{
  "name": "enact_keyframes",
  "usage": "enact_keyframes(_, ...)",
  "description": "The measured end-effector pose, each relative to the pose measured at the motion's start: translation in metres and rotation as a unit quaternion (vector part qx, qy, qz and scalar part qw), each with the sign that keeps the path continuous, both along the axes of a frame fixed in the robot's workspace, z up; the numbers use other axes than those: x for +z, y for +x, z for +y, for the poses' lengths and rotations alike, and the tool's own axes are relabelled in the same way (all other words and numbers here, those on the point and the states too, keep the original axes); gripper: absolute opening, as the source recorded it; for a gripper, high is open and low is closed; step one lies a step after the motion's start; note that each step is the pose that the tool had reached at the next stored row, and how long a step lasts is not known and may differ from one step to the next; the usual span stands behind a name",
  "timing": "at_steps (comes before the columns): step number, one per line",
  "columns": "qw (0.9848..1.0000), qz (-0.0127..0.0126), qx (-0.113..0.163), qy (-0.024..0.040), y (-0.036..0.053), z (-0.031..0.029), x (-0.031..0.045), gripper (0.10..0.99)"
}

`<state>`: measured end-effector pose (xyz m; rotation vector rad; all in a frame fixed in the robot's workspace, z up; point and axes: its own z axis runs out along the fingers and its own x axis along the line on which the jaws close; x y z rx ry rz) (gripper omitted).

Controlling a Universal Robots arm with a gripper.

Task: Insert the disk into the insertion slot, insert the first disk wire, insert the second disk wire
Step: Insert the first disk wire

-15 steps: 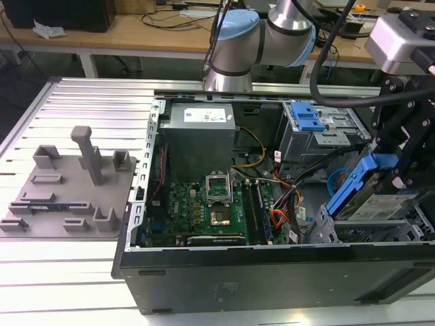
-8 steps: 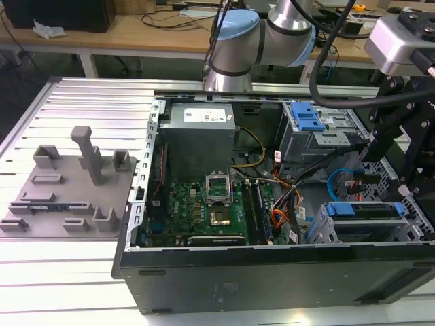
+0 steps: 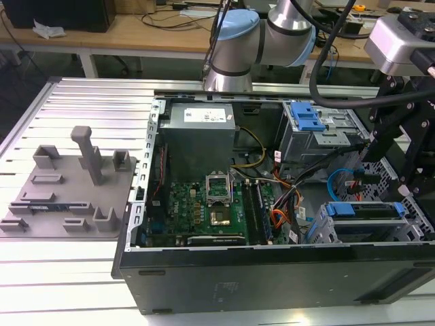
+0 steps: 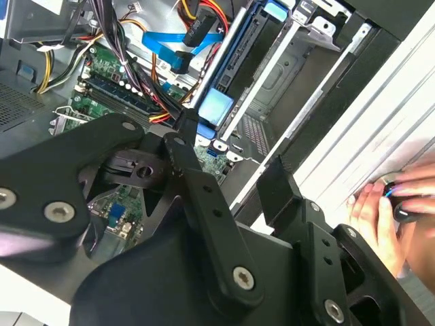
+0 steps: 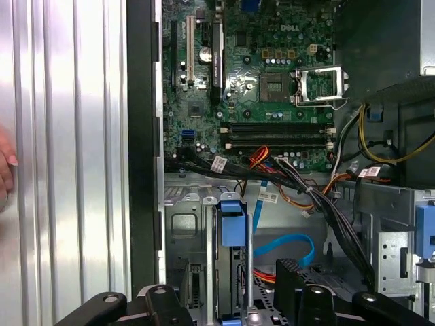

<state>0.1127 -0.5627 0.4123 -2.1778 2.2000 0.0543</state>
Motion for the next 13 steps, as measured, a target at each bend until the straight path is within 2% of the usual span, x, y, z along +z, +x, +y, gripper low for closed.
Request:
enact_keyframes(8, 1.0000, 0.0000, 0.000, 0.0000, 0.0000, 0.0000, 0.0000, 0.624)
enact_keyframes(9, 1.0000, 0.0001, 0.000, -0.0017, 0.0001, 0.0020, 0.0001, 0.624)
enact_keyframes(10, 1.0000, 0.0000, 0.000, -0.0098, 0.0001, 0.0072, 0.0001, 0.624)
enact_keyframes(11, 0.9994, 0.0000, 0.000, -0.0345, 0.0000, 0.0175, -0.0001, 0.624)
enact_keyframes(13, 0.9975, 0.0000, 0.000, -0.0702, 0.0000, 0.0302, -0.0001, 0.624)
